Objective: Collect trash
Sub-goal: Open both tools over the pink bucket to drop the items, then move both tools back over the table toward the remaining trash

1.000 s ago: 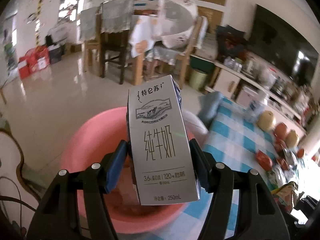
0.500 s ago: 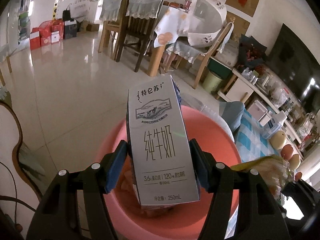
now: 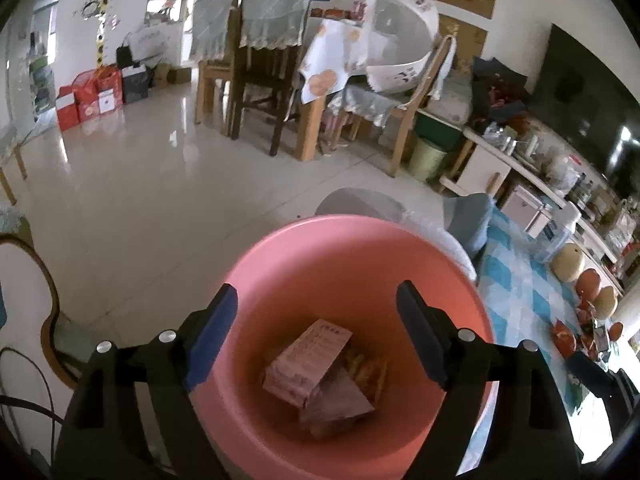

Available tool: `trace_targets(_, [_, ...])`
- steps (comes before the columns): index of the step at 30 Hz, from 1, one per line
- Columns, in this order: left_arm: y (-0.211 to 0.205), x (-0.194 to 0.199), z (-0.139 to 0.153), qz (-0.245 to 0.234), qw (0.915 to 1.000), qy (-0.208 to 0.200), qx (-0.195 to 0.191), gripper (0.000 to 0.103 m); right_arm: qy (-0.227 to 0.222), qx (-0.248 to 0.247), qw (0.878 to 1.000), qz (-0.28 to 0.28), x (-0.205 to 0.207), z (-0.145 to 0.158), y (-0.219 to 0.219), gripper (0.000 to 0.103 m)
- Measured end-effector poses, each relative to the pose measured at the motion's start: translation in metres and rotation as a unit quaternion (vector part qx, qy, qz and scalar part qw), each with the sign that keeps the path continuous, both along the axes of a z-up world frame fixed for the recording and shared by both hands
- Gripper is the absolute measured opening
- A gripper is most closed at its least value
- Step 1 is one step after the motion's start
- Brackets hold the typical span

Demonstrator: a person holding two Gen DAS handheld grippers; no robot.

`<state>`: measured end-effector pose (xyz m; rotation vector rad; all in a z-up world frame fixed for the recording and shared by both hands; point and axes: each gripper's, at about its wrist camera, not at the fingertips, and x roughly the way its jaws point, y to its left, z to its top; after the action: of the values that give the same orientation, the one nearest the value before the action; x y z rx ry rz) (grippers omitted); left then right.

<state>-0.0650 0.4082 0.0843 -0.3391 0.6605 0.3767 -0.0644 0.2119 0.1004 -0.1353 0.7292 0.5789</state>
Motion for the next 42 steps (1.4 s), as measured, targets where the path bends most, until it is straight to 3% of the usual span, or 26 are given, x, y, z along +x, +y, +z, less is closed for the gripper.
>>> trace_targets(19, [-0.078, 0.017, 0.018, -0.091, 0.9943, -0.038, 0.041, 0.084, 0.025, 0.019, 0.997, -0.067, -0.009, -0.01, -0.085, 0.09])
trace_targets(24, [-0.103, 0.022, 0.018, -0.109, 0.9912, -0.036, 0.066, 0.084, 0.02, 0.017, 0.997, -0.076, -0.013, -0.008, -0.105, 0.09])
trace_targets(42, [-0.172, 0.035, 0.014, -0.17, 0.9809, -0.019, 0.094, 0.087, 0.013, 0.043, 0.991, -0.126, -0.017, -0.003, -0.186, 0.093])
